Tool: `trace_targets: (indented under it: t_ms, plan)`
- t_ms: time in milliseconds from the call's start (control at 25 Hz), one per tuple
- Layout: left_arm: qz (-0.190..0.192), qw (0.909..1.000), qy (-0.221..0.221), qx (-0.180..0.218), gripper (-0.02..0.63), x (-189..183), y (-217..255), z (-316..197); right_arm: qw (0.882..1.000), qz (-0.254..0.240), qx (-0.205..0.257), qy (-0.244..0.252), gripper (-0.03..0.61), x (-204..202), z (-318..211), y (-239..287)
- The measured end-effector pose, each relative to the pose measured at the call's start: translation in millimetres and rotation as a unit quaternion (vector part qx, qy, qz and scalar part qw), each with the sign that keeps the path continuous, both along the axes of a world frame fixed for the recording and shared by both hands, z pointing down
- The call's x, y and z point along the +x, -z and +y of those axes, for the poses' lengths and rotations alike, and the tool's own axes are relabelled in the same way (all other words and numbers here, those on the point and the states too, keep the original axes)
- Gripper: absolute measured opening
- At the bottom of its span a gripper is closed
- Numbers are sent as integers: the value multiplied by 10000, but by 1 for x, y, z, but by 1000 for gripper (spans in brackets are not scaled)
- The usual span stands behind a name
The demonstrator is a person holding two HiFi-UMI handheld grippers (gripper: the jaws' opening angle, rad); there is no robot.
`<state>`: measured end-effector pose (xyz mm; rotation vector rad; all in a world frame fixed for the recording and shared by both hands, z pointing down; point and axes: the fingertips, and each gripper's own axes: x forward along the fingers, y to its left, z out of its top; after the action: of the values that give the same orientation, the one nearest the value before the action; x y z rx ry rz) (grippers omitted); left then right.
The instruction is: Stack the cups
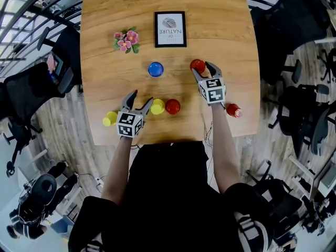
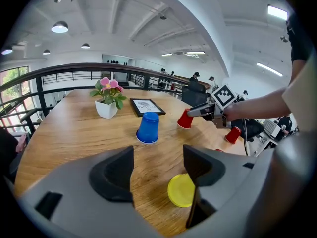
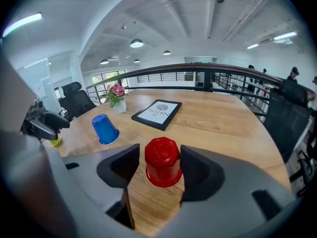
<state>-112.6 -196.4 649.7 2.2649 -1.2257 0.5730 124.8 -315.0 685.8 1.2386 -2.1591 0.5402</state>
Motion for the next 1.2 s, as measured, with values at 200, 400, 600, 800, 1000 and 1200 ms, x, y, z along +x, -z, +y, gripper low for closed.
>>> trace_targets:
  t_ms: [200, 400, 600, 800, 1000, 1200]
  plan:
    - [18, 10000, 7, -5, 319, -1, 0, 0, 10000, 51, -27, 61, 233, -1, -2, -2]
    - [19, 10000, -23, 35, 319, -2, 2, 1, 9998, 122, -72, 110, 233, 1, 9, -3]
    - [37, 9999, -66, 69, 319, -6, 4, 4, 9999, 132, -88, 13, 232, 0, 26, -4]
    - [45, 9998, -141, 124, 319, -8, 7, 9, 9998, 161, -96, -37, 232, -5, 38, -3]
    - [36, 9996, -235, 151, 319, -10, 7, 17, 9997, 170, -96, -111, 232, -9, 59, -3]
    - [27, 9993, -360, 131, 319, -7, 4, 26, 9997, 132, -74, -200, 232, -11, 83, -5]
